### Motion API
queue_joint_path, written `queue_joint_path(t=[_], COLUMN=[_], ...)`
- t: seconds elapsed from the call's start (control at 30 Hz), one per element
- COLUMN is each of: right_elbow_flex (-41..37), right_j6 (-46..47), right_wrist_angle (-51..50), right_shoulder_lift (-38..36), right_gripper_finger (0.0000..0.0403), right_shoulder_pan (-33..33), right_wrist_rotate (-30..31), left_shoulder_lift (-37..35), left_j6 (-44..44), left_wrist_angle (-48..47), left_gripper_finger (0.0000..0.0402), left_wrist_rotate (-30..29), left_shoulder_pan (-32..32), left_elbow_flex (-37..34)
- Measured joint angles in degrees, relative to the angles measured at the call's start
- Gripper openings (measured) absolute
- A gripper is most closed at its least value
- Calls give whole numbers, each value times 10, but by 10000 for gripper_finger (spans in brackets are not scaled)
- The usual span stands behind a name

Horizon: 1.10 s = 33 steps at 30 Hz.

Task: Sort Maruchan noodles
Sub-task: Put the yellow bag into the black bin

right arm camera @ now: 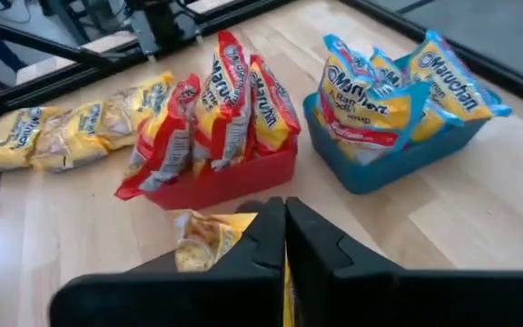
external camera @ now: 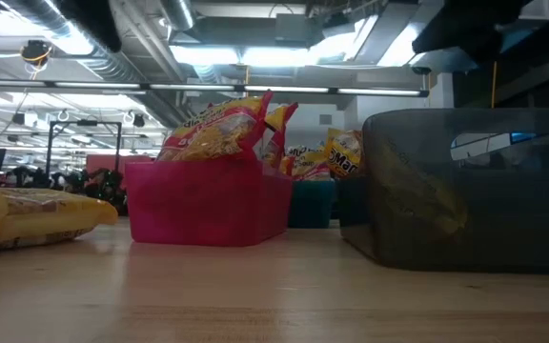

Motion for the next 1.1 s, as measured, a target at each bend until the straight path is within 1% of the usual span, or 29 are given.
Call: queue_joint_path(t=[0.1, 0.23, 0.37, 0.5, 0.67, 0.73, 0.83, 0.97, 1.1], right_elbow_flex=[0, 0, 0, 0, 0, 0, 0, 0, 0], right_j6=[-21, -34, -58, -82, -93, -96, -97, -97, -100], right_wrist_angle=[33, 47, 47, 43, 46, 47, 44, 47, 46], right_shoulder_lift=[0, 15, 46, 81, 118, 130, 144, 155, 167], right_gripper_finger=[12, 12, 12, 12, 18, 33, 70, 124, 165], right_shoulder_pan=[-45, -113, -160, -196, -239, -255, -274, -278, -276], right_wrist_rotate=[-72, -198, -259, -339, -430, -456, -485, -486, -498], left_shoulder_lift=[-47, -95, -119, -124, -125, -125, -125, -125, -125], left_j6=[-46, -62, -50, -52, -51, -51, -51, -51, -51], left_wrist_angle=[35, 136, 219, 265, 284, 285, 285, 285, 284], left_gripper_finger=[64, 64, 64, 64, 64, 64, 64, 64, 64], left_wrist_rotate=[-29, -40, -48, -42, -41, -43, -43, -44, -44], left_shoulder_pan=[-23, -33, -34, -34, -34, -34, -34, -34, -34], left_elbow_flex=[-79, -168, -232, -267, -272, -272, -272, -272, -272])
